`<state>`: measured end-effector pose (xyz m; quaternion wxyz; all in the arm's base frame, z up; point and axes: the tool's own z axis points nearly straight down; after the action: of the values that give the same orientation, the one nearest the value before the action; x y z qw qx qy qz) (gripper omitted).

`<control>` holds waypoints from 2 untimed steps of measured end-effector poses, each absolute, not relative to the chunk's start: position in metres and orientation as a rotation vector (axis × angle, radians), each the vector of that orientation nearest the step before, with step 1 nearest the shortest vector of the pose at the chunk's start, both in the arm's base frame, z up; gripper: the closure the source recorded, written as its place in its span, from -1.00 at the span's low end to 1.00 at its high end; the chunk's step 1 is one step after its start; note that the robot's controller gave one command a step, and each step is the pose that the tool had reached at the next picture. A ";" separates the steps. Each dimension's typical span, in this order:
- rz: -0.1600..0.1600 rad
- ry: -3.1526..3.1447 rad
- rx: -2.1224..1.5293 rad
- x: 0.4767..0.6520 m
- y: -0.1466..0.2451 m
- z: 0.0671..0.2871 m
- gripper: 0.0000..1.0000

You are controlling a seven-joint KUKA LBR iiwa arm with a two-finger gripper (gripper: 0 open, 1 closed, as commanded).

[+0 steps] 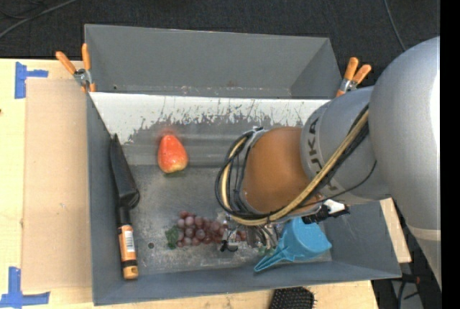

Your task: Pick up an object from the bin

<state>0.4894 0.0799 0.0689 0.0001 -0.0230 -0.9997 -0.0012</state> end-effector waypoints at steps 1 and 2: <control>-0.004 -3.141 -0.073 0.489 0.080 0.069 1.00; -0.003 -3.134 -0.075 0.487 0.083 0.125 1.00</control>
Offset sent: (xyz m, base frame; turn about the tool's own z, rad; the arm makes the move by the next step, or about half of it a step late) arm -0.0014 0.0087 0.1718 0.0121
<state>0.4873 0.0826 0.1251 0.0032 -0.0240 -0.9997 -0.0008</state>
